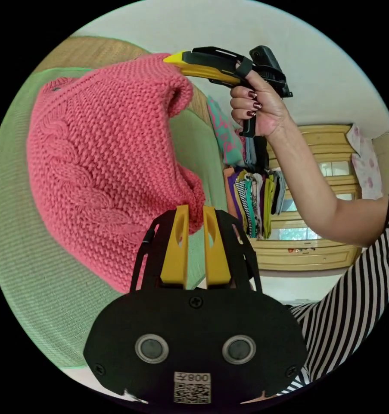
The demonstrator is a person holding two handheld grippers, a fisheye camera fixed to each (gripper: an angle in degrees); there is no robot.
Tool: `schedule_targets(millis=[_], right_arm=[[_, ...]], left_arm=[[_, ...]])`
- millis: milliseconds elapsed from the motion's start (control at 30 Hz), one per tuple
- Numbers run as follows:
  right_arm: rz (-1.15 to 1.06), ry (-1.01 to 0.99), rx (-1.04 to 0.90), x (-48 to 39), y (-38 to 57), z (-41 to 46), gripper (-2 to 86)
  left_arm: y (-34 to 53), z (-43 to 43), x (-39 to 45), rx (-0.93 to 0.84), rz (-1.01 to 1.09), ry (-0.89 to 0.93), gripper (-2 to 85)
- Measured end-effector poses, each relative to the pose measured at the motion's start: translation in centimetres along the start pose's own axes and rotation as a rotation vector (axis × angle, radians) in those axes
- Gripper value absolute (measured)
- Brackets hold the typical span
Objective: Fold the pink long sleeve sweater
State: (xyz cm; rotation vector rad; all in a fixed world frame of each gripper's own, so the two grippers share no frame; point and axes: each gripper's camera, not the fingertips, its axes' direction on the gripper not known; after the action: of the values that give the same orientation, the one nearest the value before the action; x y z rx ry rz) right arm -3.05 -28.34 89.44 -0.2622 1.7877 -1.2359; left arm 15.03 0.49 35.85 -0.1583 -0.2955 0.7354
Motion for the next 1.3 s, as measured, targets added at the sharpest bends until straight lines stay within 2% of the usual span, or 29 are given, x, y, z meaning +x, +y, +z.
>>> schedule_targets(millis=[200,400,467,567,733,800,900,1133,1300], right_arm=[[0.046,-0.080,0.073,4.1,4.1,-5.6,2.6],[0.090,0.052,0.000,7.2,6.0,-7.4,2.6],[0.158,-0.028,-0.028,9.7,6.8,-7.4,2.7],[0.191,-0.127,0.000,11.2,8.1,-8.7,2.8],[0.205,-0.149,-0.009,11.7,9.3,-9.9,2.8],[0.205,-0.169,-0.007,11.9,9.6,-10.4,2.7],[0.204,-0.196,-0.006,12.1,10.2,-11.3,2.5],[0.229,-0.229,0.090,11.4,13.6,-15.0,0.8],[0.117,-0.198,0.159,5.9,16.0,-16.7,0.2]], left_arm=[[-3.5,5.5,0.6,-0.077,0.031,0.000,6.2],[-6.7,11.1,-0.4,-0.216,0.000,-0.066,6.4],[-7.5,12.0,-0.4,-0.213,0.011,-0.004,5.8],[-8.3,12.9,0.4,-0.215,0.045,-0.025,5.8],[-8.7,9.1,2.0,-0.023,0.117,0.047,3.6],[-9.4,5.9,1.3,0.107,0.108,-0.048,1.8],[-10.7,3.8,-1.6,0.209,0.039,-0.177,0.7],[-13.4,7.0,-5.0,0.183,0.014,-0.193,0.1],[-15.0,8.6,-5.3,0.155,0.040,-0.199,0.0]])
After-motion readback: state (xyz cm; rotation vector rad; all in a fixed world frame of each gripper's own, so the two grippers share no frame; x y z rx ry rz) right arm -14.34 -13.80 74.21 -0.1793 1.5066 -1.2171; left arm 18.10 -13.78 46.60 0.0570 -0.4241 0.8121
